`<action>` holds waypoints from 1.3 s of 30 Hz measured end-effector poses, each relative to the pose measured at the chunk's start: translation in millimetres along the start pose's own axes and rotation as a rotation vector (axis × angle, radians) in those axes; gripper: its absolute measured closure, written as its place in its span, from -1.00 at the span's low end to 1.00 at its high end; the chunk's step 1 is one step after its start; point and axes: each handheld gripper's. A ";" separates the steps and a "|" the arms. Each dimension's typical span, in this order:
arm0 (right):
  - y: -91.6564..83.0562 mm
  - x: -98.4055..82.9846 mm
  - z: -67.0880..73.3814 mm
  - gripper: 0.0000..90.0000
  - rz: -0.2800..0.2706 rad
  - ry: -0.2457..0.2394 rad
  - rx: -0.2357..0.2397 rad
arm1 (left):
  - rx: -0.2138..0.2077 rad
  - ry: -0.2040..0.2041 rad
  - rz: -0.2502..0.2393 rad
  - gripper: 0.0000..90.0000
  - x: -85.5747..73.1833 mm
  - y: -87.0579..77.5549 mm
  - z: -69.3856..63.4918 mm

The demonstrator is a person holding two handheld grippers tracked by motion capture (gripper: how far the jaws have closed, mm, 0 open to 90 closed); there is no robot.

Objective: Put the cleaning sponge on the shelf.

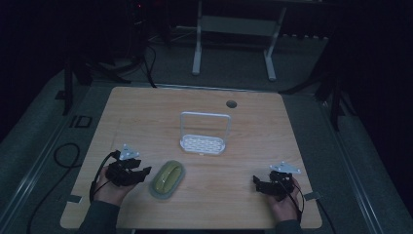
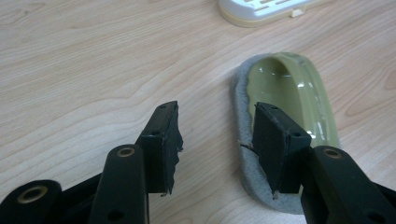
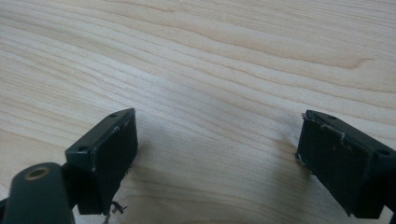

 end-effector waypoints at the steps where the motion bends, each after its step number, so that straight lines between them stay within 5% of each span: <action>1: 0.0 0.0 0.1 -0.74 0.000 0.001 0.000 | 0.001 0.004 0.000 0.14 0.8 -0.6 -0.9; 39: 0.1 -0.1 0.1 -0.74 -0.002 0.001 -0.001 | -0.057 0.131 0.091 0.20 25.2 -5.2 -22.7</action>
Point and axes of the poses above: each handheld gripper's, and its own axes: y roughly forward along the jaws, x roughly out of its top, z roughly to its left, and after that the axes turned 13 degrees about x, right-handed
